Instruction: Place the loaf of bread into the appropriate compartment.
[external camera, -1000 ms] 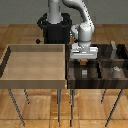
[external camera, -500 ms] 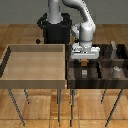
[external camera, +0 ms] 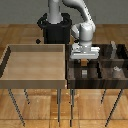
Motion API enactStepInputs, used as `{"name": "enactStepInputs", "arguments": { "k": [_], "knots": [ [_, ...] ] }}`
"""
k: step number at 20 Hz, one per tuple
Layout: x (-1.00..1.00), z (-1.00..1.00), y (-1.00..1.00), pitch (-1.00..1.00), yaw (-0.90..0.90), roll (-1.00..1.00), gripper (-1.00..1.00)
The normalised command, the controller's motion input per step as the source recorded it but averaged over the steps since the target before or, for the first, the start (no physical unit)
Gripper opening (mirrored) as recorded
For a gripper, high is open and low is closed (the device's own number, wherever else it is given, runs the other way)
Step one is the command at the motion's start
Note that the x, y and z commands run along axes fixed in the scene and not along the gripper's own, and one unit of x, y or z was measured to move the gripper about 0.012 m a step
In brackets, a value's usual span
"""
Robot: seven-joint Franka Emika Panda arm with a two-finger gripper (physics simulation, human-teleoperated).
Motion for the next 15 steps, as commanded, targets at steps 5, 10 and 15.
{"name": "enactStepInputs", "arguments": {
  "k": [5,10,15],
  "knots": [
    [0.0,0.0,0.0,0.0,0.0,0.0,1.0],
    [0.0,0.0,0.0,0.0,0.0,0.0,1.0],
    [0.0,0.0,0.0,0.0,0.0,0.0,1.0]
  ]
}}
